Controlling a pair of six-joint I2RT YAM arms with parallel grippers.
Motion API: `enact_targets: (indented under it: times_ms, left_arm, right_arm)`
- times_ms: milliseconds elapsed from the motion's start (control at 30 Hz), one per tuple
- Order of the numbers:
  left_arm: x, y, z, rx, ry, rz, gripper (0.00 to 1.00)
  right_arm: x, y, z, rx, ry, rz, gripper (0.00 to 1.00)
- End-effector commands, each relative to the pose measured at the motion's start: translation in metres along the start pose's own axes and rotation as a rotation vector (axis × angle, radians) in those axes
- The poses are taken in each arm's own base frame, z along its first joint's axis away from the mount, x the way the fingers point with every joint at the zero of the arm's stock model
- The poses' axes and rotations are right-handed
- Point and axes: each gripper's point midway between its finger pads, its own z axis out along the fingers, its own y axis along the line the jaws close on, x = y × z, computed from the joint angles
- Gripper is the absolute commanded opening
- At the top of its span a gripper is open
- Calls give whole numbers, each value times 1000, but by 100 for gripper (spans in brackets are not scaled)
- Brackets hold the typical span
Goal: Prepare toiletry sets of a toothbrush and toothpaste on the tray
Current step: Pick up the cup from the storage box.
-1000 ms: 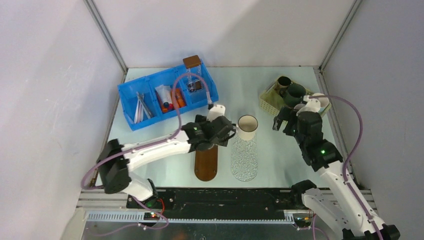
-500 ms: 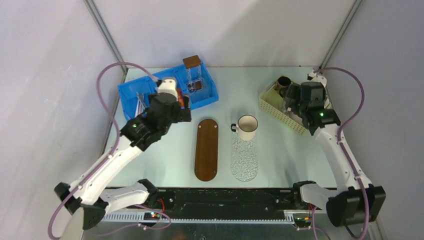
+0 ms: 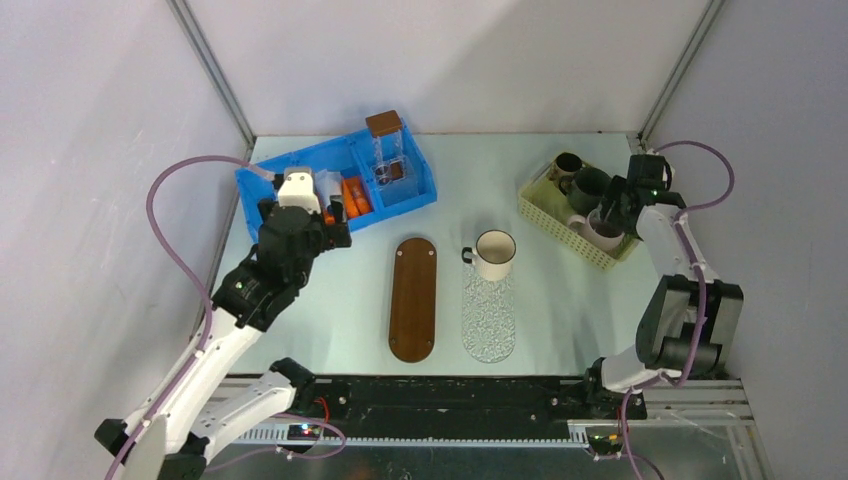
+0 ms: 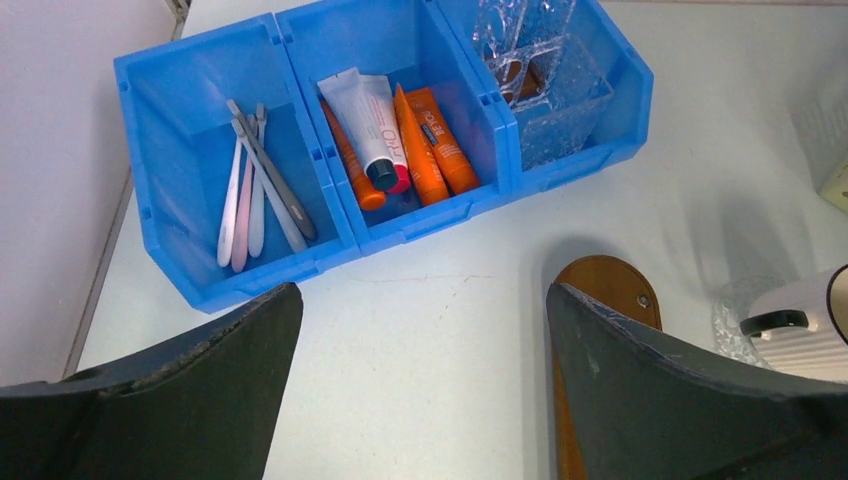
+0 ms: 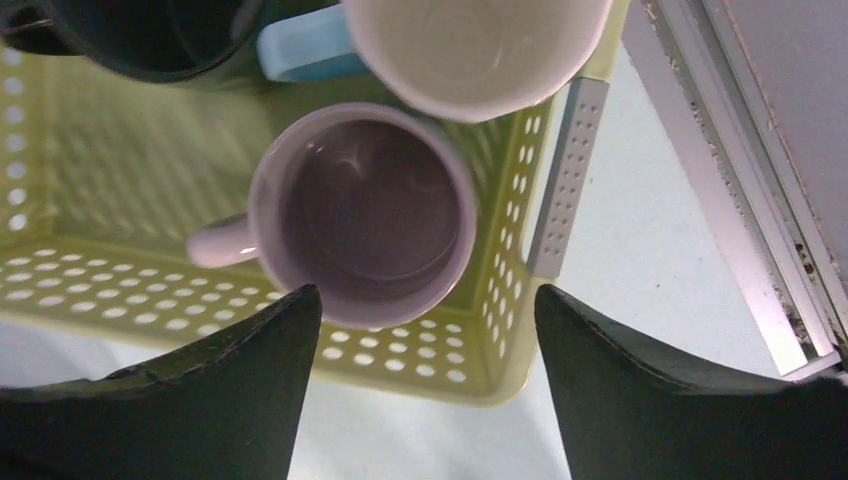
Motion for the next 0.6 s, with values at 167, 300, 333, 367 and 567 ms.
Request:
enact_targets:
  times_ms: [167,300,333,367,567]
  left_arm:
    - [-14,12,0,-43,-87,2,100]
    - [-11,15,3,-57,-85,9,100]
    - [-11,16,3,-62,-85,11,100]
    - [-11,16,3,-64,-85,12,100]
    - [-9,20,5,-83,-86,19,100]
  right_arm:
    - [-35,3,35,-68,-46,-7,61]
    - [-33,6,51,-101,-19,-18,49]
    - [-32,8,55,-109,-11,-29,46]
    - [-32,8,57,-108,-12,-31,39]
    - [-15,0,76,-74,49,-54,27]
